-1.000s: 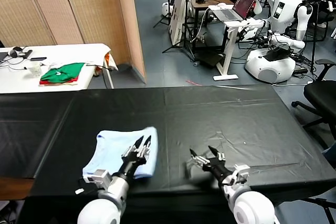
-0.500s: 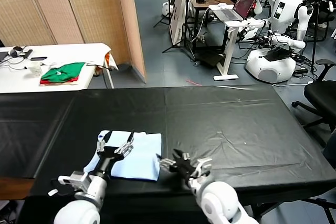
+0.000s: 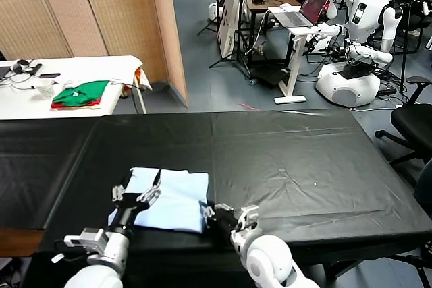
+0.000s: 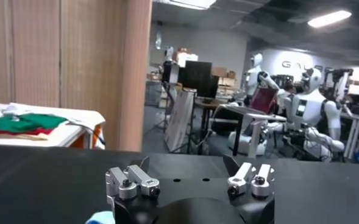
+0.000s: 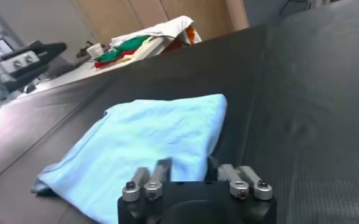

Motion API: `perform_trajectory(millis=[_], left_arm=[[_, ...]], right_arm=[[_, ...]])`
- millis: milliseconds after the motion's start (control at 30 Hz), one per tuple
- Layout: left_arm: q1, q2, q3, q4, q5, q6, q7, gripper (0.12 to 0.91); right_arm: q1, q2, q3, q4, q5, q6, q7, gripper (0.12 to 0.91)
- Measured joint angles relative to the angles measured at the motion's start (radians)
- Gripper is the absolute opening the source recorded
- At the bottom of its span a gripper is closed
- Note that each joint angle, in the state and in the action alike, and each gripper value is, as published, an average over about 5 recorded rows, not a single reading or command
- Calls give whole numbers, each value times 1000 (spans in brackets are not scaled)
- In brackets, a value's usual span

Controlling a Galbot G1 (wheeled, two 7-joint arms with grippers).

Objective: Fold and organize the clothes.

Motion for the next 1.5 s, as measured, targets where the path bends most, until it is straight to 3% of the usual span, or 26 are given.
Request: perform_trajectory(millis=[100,433,533,667,800,867,967,1067,1300,1500], left_arm=[[2,-4,-12,4,-2,-6,0,907],[0,6,-45,23,-25,-16,2,907],[7,14,-53,21,-32,-37,12,907],[8,29,-49,29,-28,-59,19,907],[9,45,-43,31,-35,-54,-12,907],[20,59,-43,22,-47,-29,-37,907],[57,95,-52,-4,-67,-3,-55,907],[115,137,-70,-38,-88,-1,-60,907],[212,188,-107,-97,-116,16,-74,907],[267,188,-115,-105,-115,22,-74,907]], right_arm=[[-14,-16,36,23,-3,-19,1,145],[-26,-118,212,85,3,-155,1,173],[-39,-135,241,102,4,-172,3,304],[-61,-158,273,124,6,-173,9,566],[-92,-173,307,150,10,-173,16,799],[-116,-181,326,171,11,-173,15,871],[-173,-195,360,220,-6,-168,-10,902],[-259,-204,401,281,-41,-112,-37,906],[-458,-180,464,368,-179,141,-47,907],[-604,-152,470,381,-305,347,-10,907]])
